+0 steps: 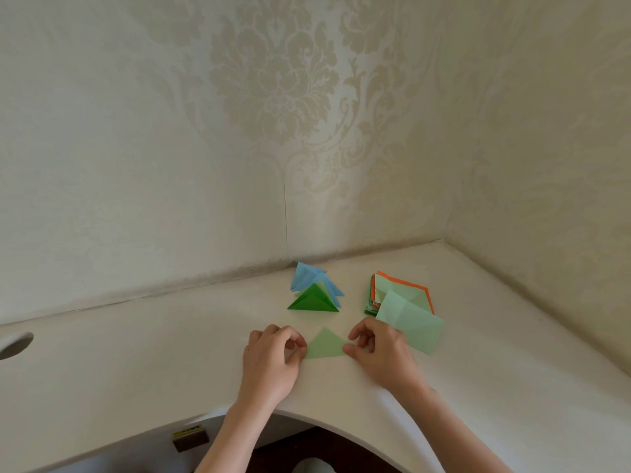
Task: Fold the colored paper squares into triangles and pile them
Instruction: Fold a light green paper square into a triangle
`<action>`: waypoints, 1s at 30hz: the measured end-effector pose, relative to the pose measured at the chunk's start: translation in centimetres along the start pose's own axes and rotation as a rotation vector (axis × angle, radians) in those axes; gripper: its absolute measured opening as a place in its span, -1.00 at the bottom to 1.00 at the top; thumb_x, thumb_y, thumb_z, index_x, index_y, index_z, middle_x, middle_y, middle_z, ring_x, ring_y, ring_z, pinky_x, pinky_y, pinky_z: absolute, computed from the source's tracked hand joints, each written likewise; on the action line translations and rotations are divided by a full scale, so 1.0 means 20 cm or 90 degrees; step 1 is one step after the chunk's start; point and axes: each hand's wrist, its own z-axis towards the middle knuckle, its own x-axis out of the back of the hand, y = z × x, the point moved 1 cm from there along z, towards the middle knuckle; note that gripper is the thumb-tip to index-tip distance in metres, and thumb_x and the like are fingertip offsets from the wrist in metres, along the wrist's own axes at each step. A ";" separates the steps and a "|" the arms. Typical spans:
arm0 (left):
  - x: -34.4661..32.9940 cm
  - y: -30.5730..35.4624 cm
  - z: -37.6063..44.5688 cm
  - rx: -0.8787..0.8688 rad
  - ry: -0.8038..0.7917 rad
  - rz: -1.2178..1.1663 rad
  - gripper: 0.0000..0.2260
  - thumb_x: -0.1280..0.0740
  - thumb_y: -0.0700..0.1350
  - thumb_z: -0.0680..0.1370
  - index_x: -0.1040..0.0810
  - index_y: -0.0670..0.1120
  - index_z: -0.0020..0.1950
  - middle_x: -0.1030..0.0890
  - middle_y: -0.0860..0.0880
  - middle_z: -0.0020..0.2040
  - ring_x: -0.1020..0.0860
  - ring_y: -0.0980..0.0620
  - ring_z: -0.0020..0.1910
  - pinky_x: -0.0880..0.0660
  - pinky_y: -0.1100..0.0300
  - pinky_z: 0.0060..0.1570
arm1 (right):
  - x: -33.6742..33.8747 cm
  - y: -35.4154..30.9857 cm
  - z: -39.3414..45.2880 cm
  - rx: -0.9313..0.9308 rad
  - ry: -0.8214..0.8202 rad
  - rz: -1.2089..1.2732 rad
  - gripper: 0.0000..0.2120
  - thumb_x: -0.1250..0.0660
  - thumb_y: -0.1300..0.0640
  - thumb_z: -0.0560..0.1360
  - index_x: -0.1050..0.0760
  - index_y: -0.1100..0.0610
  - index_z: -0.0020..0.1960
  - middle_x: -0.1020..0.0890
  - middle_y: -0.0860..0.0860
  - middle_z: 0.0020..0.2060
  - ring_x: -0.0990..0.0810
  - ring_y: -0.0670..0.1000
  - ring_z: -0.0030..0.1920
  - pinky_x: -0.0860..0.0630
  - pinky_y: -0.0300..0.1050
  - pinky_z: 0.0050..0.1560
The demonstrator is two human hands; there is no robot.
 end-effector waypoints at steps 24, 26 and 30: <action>-0.06 0.20 -0.04 -0.038 0.063 0.114 -0.76 -0.22 0.05 0.61 -0.47 -0.05 0.20 -0.45 0.00 0.04 -0.44 0.04 -0.07 -0.31 0.29 -0.15 | -0.02 0.00 -0.03 0.015 0.040 0.030 -0.91 -0.49 0.16 0.38 -0.58 0.04 -0.19 -0.54 -0.11 -0.35 -0.43 -0.16 -0.37 -0.40 -0.37 -0.29; -0.06 0.19 -0.01 0.005 0.018 0.081 -0.69 -0.33 0.01 0.56 -0.42 -0.03 0.27 -0.41 0.00 0.09 -0.49 0.01 0.02 -0.34 0.30 -0.08 | -0.03 0.01 -0.03 0.015 0.039 0.027 -0.90 -0.49 0.15 0.39 -0.57 0.02 -0.20 -0.54 -0.11 -0.34 -0.44 -0.16 -0.36 -0.40 -0.36 -0.29; -0.06 0.16 0.04 0.037 -0.023 0.004 -0.68 -0.42 -0.07 0.50 -0.46 0.01 0.23 -0.47 0.04 0.02 -0.49 0.09 -0.06 -0.34 0.32 -0.11 | -0.03 0.01 -0.02 0.028 0.046 0.024 -0.89 -0.48 0.14 0.39 -0.56 0.01 -0.19 -0.55 -0.10 -0.32 -0.45 -0.14 -0.34 -0.41 -0.35 -0.28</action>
